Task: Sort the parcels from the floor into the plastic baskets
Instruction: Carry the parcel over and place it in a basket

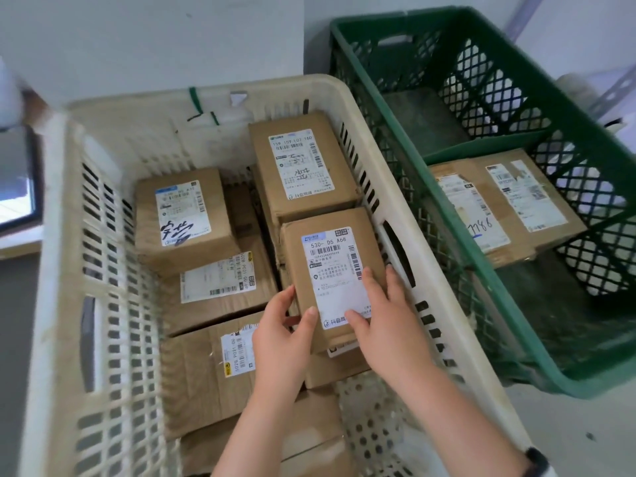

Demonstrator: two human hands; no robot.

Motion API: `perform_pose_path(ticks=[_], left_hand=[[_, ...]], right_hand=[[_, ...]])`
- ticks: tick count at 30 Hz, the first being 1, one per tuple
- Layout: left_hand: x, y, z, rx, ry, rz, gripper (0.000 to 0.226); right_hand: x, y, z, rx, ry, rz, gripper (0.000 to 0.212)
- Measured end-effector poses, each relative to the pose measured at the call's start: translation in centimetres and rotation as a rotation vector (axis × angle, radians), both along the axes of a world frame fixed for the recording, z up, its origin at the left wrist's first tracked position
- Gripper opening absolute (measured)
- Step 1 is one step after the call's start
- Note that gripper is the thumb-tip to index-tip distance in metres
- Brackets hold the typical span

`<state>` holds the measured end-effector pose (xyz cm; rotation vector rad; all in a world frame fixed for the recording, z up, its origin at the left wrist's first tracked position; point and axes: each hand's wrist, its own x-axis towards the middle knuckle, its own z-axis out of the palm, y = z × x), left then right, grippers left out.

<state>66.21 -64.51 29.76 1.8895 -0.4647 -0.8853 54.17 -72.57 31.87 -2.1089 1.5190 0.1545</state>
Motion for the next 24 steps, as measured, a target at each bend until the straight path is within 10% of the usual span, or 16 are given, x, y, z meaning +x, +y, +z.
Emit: perform_pose_path(ticks=[15, 19, 24], left_hand=[[-0.6, -3.2, 9.9, 0.672, -0.319, -0.124, 0.045], [-1.5, -3.0, 18.5, 0.636, -0.654, -0.06, 0.043], [-4.8, 4.6, 28.3, 0.695, -0.956, 0.182, 0.052]], right_hand=[[2.8, -2.8, 8.8, 0.035, 0.506, 0.527, 0.067], [1.4, -4.4, 17.1, -0.451, 0.395, 1.022, 0.072], [-0.1, -2.7, 25.3, -0.536, 0.108, 1.175, 0.07]])
